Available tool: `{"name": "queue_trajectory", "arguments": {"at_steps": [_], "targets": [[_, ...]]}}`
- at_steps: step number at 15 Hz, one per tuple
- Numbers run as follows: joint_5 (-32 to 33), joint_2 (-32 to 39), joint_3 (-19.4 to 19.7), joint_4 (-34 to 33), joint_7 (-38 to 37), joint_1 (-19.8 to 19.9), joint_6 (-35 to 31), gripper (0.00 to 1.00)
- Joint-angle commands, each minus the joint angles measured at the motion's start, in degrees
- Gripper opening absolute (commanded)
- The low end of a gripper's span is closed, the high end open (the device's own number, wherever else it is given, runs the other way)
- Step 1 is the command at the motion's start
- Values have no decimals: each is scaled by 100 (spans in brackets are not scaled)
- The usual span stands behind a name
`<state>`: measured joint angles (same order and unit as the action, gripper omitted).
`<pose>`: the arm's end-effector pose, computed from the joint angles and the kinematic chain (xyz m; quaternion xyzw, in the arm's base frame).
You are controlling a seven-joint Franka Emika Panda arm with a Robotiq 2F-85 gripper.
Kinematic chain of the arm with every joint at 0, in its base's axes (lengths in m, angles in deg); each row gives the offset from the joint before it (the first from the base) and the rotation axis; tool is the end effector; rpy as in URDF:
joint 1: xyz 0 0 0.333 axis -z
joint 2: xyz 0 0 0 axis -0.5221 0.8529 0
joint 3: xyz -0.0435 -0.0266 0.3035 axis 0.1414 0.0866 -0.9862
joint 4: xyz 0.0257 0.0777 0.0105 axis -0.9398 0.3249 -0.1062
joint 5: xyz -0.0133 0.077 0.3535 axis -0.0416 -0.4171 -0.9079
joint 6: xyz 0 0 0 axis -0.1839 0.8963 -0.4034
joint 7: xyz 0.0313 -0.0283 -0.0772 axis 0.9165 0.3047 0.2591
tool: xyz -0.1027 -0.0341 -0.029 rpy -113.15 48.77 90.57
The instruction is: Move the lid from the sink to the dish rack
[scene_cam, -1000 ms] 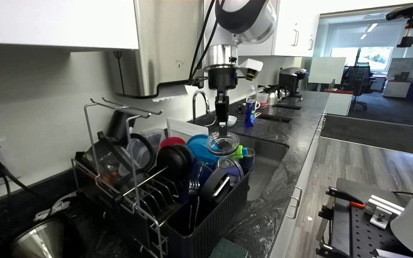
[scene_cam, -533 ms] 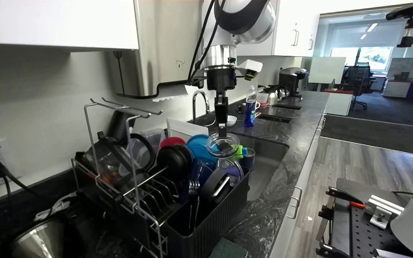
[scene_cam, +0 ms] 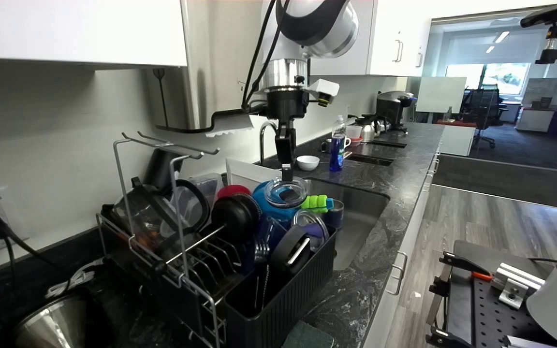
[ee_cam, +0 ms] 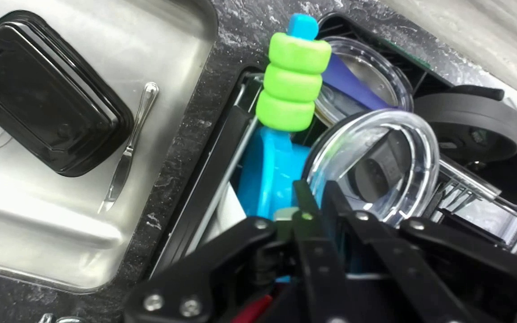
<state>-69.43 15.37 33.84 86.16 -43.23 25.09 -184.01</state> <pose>0.5154 0.1227 0.3864 -0.9667 -0.2382 0.0447 0.0828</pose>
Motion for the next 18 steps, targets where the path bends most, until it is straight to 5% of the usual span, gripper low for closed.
{"name": "queue_trajectory", "arguments": {"at_steps": [1,18], "targets": [[158,243,-39,-280,-172,23,55,2],[244,325,-50,-315,-214,36,2,2]]}}
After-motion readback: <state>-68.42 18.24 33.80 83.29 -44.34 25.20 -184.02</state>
